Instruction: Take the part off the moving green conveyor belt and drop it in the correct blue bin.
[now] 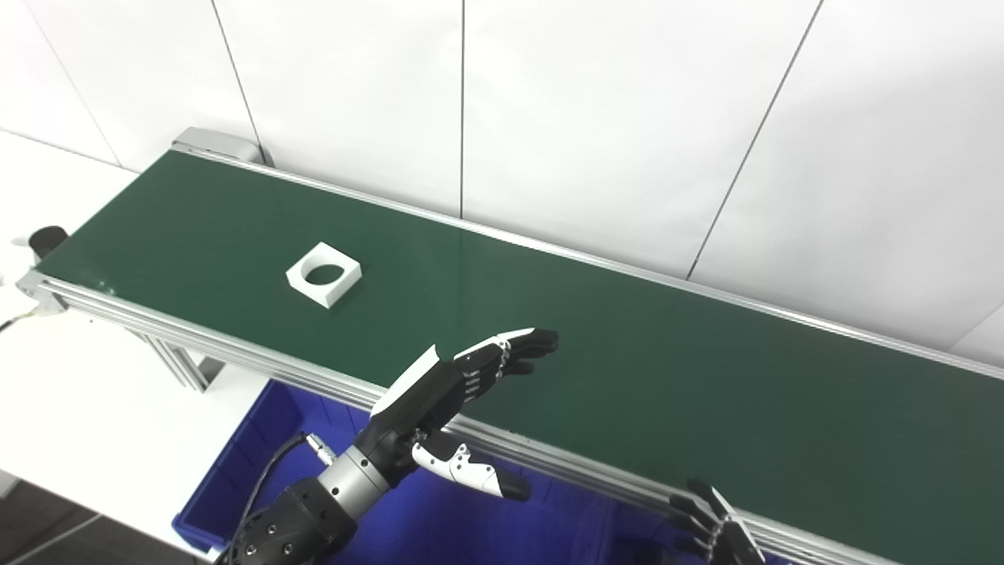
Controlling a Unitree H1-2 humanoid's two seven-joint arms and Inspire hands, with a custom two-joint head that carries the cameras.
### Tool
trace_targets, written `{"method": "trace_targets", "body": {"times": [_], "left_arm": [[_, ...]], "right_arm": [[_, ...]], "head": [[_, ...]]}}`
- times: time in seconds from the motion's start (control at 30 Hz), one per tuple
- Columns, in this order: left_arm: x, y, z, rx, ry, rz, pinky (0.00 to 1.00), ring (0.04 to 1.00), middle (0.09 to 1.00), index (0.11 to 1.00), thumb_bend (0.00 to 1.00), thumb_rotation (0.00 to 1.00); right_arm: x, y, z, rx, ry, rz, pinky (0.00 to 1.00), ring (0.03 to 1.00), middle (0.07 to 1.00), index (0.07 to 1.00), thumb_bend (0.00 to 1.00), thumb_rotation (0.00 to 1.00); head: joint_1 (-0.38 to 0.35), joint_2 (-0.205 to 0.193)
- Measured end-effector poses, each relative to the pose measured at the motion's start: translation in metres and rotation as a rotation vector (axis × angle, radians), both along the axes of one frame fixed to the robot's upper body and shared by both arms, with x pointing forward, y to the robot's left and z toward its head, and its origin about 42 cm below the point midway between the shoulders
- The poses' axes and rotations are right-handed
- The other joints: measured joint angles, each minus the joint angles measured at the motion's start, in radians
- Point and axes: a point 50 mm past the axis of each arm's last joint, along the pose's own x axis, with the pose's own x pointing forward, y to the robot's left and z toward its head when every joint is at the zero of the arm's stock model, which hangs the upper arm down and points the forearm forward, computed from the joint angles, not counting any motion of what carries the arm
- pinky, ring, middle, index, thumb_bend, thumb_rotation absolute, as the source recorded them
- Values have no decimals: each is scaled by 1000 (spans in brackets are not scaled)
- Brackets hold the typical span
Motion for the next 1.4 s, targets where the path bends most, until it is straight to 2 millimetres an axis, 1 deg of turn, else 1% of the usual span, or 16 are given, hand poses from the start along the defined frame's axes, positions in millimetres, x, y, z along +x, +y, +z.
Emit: {"method": "trace_targets", "body": {"times": [0.13, 0.17, 0.27, 0.33, 0.4, 0.53, 0.63, 0.83, 0.9, 1.0, 1.07, 1.13, 1.2, 1.3, 1.4], "left_arm": [[11, 13, 26, 52, -60, 27, 861, 901, 894, 881, 953, 298], [15, 17, 30, 74, -70, 33, 862, 897, 893, 878, 945, 295], [24, 29, 36, 143, -89, 55, 859, 883, 890, 875, 931, 277], [29, 35, 39, 192, -100, 71, 832, 873, 885, 879, 915, 260], [34, 43, 43, 243, -105, 89, 830, 868, 881, 878, 894, 223], [45, 53, 43, 311, -105, 109, 808, 853, 876, 872, 866, 152], [51, 58, 46, 342, -113, 116, 790, 850, 874, 869, 861, 134], [67, 65, 53, 420, -142, 130, 806, 869, 877, 865, 872, 128], [76, 70, 51, 473, -137, 139, 817, 876, 878, 866, 878, 133], [81, 76, 49, 551, -127, 139, 836, 893, 884, 865, 880, 128], [85, 79, 48, 583, -127, 136, 826, 895, 884, 854, 889, 75], [93, 86, 46, 633, -120, 140, 817, 893, 888, 852, 889, 51], [99, 94, 44, 698, -116, 148, 821, 897, 897, 854, 886, 49], [104, 95, 45, 793, -135, 147, 836, 909, 908, 852, 898, 14], [116, 94, 43, 885, -150, 145, 821, 896, 903, 847, 908, 1]], "right_arm": [[1, 1, -1, 2, 3, 0, 728, 796, 821, 894, 533, 537], [2, 1, -1, 2, 1, 0, 726, 796, 822, 895, 529, 536], [5, 2, 0, 1, -8, 4, 725, 795, 821, 894, 530, 540], [6, 2, 0, 1, -9, 4, 725, 792, 819, 893, 533, 543], [7, 3, -1, 3, -5, 4, 724, 791, 819, 893, 530, 545], [8, 3, -2, 3, -3, 4, 721, 790, 820, 893, 534, 550], [9, 3, -2, 3, -5, 4, 721, 790, 820, 893, 525, 543], [9, 4, -2, 6, -9, 4, 720, 792, 819, 893, 521, 534], [9, 4, -2, 6, -12, 5, 719, 791, 818, 893, 519, 536], [9, 4, -2, 7, -15, 4, 720, 789, 816, 893, 519, 531], [9, 4, -2, 7, -14, 4, 713, 785, 813, 891, 519, 531], [9, 4, -2, 7, -16, 5, 711, 786, 815, 891, 523, 534], [9, 3, -2, 6, -16, 5, 709, 786, 815, 891, 523, 538], [8, 2, -2, 4, -14, 4, 711, 788, 817, 893, 522, 540], [9, 3, -2, 5, -18, 6, 714, 789, 819, 893, 521, 535]], "head": [[0, -6], [0, -6], [2, -9], [3, -9], [3, -11], [2, -14], [0, -12], [2, -11], [5, -11], [3, -9], [2, -5], [0, -5], [0, -5], [5, -3], [5, -2]]}}
